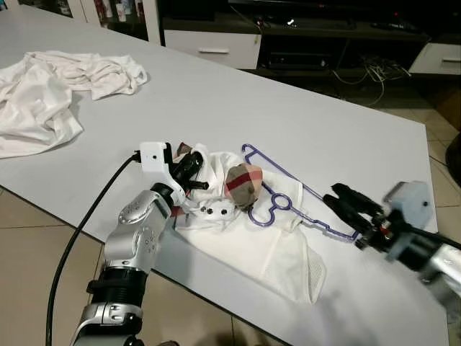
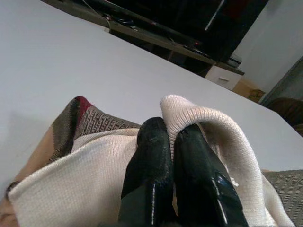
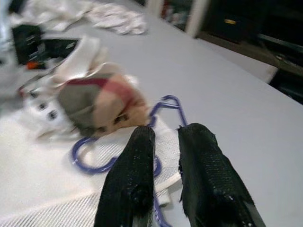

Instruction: Hang hanger

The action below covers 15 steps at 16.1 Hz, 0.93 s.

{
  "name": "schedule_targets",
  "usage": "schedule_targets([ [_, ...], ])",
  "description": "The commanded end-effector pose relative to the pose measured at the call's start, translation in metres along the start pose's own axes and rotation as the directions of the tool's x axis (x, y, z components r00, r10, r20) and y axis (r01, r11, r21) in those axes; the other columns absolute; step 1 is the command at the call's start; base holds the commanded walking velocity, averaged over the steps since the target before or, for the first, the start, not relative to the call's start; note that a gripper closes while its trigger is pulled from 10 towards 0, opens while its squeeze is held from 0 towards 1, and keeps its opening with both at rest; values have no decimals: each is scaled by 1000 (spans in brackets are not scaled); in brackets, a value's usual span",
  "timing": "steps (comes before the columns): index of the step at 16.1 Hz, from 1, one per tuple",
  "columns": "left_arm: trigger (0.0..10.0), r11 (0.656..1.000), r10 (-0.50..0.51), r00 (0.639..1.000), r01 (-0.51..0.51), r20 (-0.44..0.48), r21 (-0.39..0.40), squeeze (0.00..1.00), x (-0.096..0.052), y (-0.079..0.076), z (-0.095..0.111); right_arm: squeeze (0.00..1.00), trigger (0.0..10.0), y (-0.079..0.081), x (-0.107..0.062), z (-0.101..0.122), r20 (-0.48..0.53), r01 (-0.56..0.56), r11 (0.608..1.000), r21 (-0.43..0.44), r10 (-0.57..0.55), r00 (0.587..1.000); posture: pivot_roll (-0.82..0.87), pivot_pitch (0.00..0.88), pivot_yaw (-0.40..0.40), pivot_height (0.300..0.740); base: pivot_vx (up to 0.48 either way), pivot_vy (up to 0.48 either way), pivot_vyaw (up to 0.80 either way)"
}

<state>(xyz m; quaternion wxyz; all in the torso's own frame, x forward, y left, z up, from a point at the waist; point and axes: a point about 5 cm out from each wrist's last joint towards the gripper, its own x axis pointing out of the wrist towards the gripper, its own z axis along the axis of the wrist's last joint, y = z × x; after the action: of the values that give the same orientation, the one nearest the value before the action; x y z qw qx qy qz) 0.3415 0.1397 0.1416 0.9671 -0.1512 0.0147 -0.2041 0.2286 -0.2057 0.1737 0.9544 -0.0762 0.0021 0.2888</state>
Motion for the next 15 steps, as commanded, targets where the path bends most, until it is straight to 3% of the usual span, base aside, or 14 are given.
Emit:
schedule_targets([
  [1, 10000, 1000, -9, 1000, 9, 1, 14, 0, 4, -3, 3, 0, 10000, -3, 1, 0, 5, 41, 999, 13, -41, 999, -81, 121, -43, 740, 0, 0, 0],
  [3, 10000, 1000, -8, 1000, 8, -2, 17, 0, 2, -3, 1, 0, 10000, 4, 7, 1, 51, 46, 998, 48, -48, 998, -79, 126, -40, 740, 0, 0, 0],
  [5, 10000, 1000, -9, 1000, 9, -8, 22, 0, 1, -3, -1, 0, 10000, 8, 9, -6, 32, 60, 998, 32, -61, 998, -77, 128, -34, 740, 0, 0, 0],
  [15, 10000, 1000, -13, 1000, 13, -16, 28, 0, 1, -3, -2, 0, 10000, 7, 10, -14, 2, 90, 995, 41, -90, 996, -76, 128, -25, 740, 0, 0, 0],
])
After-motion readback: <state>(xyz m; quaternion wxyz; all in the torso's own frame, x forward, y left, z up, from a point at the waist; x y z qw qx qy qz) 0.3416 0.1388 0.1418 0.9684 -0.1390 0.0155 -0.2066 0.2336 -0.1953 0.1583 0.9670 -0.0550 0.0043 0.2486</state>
